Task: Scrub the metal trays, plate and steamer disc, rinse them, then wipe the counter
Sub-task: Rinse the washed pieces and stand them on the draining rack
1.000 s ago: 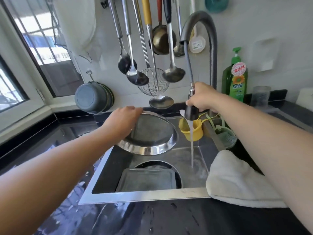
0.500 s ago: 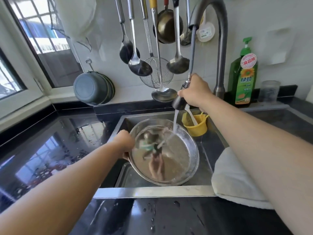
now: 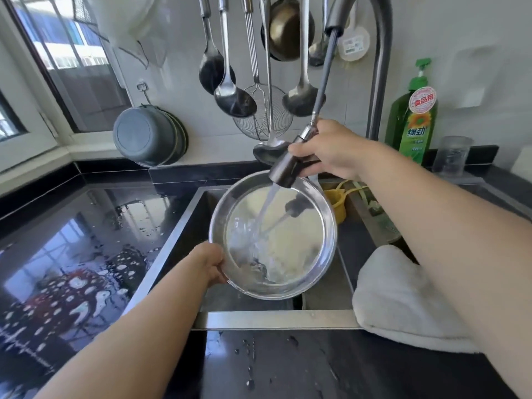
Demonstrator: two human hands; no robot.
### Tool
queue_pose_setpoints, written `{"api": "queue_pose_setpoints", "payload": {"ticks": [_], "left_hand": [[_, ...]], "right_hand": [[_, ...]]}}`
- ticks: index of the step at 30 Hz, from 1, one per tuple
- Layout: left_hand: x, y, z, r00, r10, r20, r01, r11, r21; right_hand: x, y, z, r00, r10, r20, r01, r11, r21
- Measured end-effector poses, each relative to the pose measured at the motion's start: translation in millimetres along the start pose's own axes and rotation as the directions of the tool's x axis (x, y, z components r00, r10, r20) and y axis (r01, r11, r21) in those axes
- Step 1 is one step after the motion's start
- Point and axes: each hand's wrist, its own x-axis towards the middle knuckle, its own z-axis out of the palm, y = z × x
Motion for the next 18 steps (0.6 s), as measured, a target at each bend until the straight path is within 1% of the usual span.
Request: {"api": "queue_pose_setpoints", "payload": {"ticks": [1, 2, 3, 4, 5, 6, 7, 8, 9, 11, 13, 14, 16, 17, 18], "left_hand": [[5.7, 2.9, -0.2, 0.998, 0.069, -0.013, -0.069, 0.998, 0.011], [10.3, 7.2, -2.2, 0.986, 0.157, -0.059, -0.153, 0.986, 0.071], [7.9, 11.6, -2.1, 0.960, 0.264, -0.096, -0.242, 0.950, 0.197], [-2.6, 16.8, -2.7, 0.919, 0.377, -0.116, -0.320, 0.884, 0.340], [-12.9, 22.1, -2.5, 0.868, 0.487, -0.093, -0.388, 0.784, 0.485], [-25.7, 28.1, -2.2, 0.812, 0.581, -0.057, -0.431, 0.663, 0.613], [-38.6, 34.6, -0.6, 0.745, 0.668, 0.006, -0.469, 0.517, 0.716], [-52.1, 40.4, 0.3, 0.681, 0.728, 0.079, -0.493, 0.376, 0.784], [-58.6, 45.2, 0.3, 0.606, 0.777, 0.172, -0.529, 0.231, 0.817], [-69.7, 54.4, -1.1, 0.471, 0.812, 0.345, -0.599, 0.007, 0.801], [-71.6, 60.1, -2.8, 0.361, 0.806, 0.469, -0.631, -0.159, 0.759], [-71.4, 62.4, -2.2, 0.313, 0.799, 0.513, -0.622, -0.237, 0.747], [-64.8, 65.2, 0.2, 0.212, 0.792, 0.573, -0.571, -0.376, 0.730], [-60.8, 66.9, 1.8, 0.171, 0.793, 0.584, -0.536, -0.423, 0.731], [-58.8, 68.4, 4.1, 0.150, 0.792, 0.591, -0.498, -0.456, 0.738]], "right_hand": [[-2.1, 0.0, -6.5, 1.000, 0.021, 0.012, -0.021, 1.000, -0.014], [-3.9, -0.3, -12.7, 0.999, 0.044, 0.011, -0.044, 0.998, -0.050], [-4.5, 0.1, -18.7, 0.998, 0.066, -0.007, -0.067, 0.992, -0.105], [-3.8, 1.4, -24.4, 0.996, 0.080, -0.040, -0.086, 0.980, -0.179], [-3.1, 2.8, -29.1, 0.994, 0.081, -0.075, -0.098, 0.963, -0.250], [-3.2, 3.6, -32.3, 0.991, 0.070, -0.111, -0.101, 0.946, -0.307], [-3.1, 4.2, -34.7, 0.988, 0.056, -0.147, -0.105, 0.930, -0.352], [-2.9, 4.9, -36.5, 0.983, 0.042, -0.177, -0.110, 0.913, -0.392], [-2.6, 5.0, -38.5, 0.981, 0.038, -0.191, -0.117, 0.899, -0.421], [-4.9, 2.0, -40.9, 0.985, 0.067, -0.158, -0.129, 0.898, -0.422], [-7.8, -2.6, -41.6, 0.991, 0.108, -0.078, -0.130, 0.918, -0.375], [-9.5, -5.2, -41.0, 0.992, 0.122, -0.044, -0.130, 0.929, -0.346], [-14.0, -9.8, -37.4, 0.992, 0.128, 0.004, -0.121, 0.948, -0.294], [-16.3, -11.2, -35.6, 0.992, 0.122, 0.019, -0.112, 0.954, -0.277], [-18.5, -12.3, -33.5, 0.993, 0.113, 0.030, -0.102, 0.959, -0.264]]}}
